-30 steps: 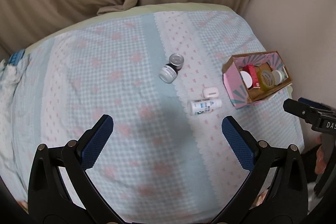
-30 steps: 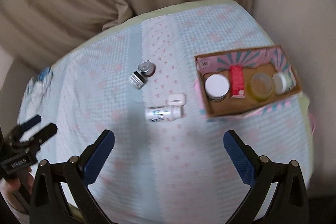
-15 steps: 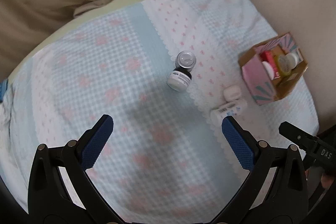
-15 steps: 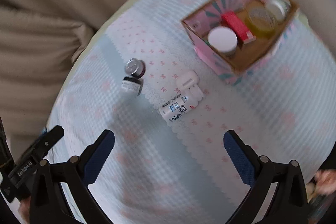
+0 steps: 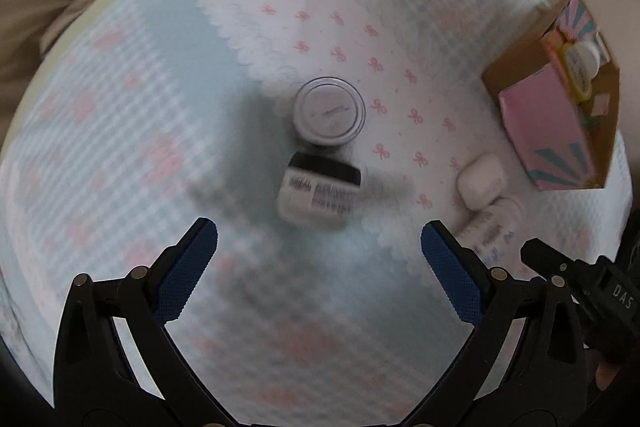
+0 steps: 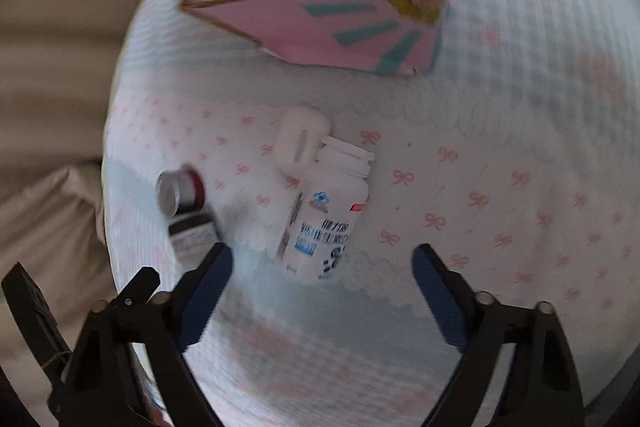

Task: Organize rigid objects
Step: 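Grasp the black L'Oreal jar with the left tool while the right tool grasps the white bottle, then lift the L'Oreal jar and white bottle and carry both over the cardboard box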

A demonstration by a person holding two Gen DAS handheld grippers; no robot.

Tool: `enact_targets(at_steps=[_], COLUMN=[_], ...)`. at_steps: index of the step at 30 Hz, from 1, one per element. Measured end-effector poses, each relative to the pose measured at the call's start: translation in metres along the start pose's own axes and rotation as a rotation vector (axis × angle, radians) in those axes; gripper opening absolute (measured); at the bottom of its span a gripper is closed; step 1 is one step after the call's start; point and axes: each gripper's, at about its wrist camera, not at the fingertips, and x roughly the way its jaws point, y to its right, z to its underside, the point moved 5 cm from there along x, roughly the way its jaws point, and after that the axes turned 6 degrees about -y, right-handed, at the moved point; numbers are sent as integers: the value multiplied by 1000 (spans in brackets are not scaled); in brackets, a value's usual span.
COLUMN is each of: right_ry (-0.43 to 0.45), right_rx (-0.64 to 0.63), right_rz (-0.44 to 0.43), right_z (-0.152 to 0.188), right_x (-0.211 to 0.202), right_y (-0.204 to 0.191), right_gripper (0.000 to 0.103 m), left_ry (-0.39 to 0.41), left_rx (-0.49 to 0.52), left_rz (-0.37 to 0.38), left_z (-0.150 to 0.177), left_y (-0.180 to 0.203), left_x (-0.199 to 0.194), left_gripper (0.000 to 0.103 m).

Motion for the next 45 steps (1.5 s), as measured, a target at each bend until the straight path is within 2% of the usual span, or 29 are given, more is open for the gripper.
enact_targets(at_steps=[5, 8, 9, 13, 18, 20, 21, 29, 36, 45], right_ry=[-3, -21, -36, -71, -94, -95, -95, -107, -108, -86], right_rx=[100, 146, 164, 219, 234, 237, 237, 250, 264, 177], right_rz=[4, 2, 7, 12, 28, 27, 22, -6, -57, -55], right_z=[-11, -15, -16, -18, -20, -21, -21, -25, -25, -23], right_x=[27, 42, 48, 64, 68, 68, 68, 71, 64, 35], right_y=[3, 2, 3, 8, 15, 14, 13, 0, 13, 22], right_gripper=[86, 72, 71, 64, 58, 55, 49, 47, 47, 47], left_ry=[-49, -61, -69, -110, -117, -117, -121, -116, -98, -29], left_rx=[67, 63, 63, 74, 95, 102, 104, 102, 41, -67], left_rz=[-1, 14, 17, 21, 7, -19, -24, -11, 24, 69], left_z=[-16, -24, -26, -29, -28, -29, -28, -33, -21, 2], left_y=[6, 6, 5, 6, 11, 11, 11, 9, 7, 0], left_x=[36, 50, 55, 73, 83, 85, 87, 86, 73, 22], left_gripper=[95, 94, 93, 71, 67, 57, 55, 55, 55, 55])
